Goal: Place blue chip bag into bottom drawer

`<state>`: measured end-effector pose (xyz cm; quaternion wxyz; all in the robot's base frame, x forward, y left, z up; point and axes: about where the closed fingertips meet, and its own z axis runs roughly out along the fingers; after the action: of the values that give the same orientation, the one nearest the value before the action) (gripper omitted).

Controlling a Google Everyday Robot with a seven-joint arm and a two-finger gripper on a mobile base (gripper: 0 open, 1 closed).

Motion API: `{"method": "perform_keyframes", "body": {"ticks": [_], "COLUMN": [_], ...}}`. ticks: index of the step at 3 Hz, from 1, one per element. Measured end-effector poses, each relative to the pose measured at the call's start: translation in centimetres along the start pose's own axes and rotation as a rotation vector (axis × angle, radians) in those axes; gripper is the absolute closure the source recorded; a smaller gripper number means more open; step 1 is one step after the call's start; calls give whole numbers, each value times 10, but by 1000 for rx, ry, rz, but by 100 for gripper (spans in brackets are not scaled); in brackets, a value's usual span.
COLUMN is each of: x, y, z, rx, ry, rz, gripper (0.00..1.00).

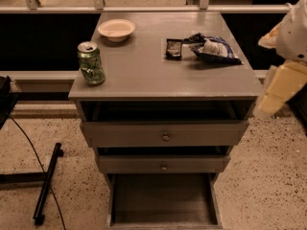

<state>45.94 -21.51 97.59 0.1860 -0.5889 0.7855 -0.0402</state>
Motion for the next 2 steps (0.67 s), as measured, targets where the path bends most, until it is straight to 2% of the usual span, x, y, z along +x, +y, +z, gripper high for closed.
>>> {"method": "perform_keyframes", "body": {"ticks": [2], "x": [-40], "y": [-101], "z": [56], "rx": [196], "ry": [-105], "rz": [-19], "gripper": [0]}}
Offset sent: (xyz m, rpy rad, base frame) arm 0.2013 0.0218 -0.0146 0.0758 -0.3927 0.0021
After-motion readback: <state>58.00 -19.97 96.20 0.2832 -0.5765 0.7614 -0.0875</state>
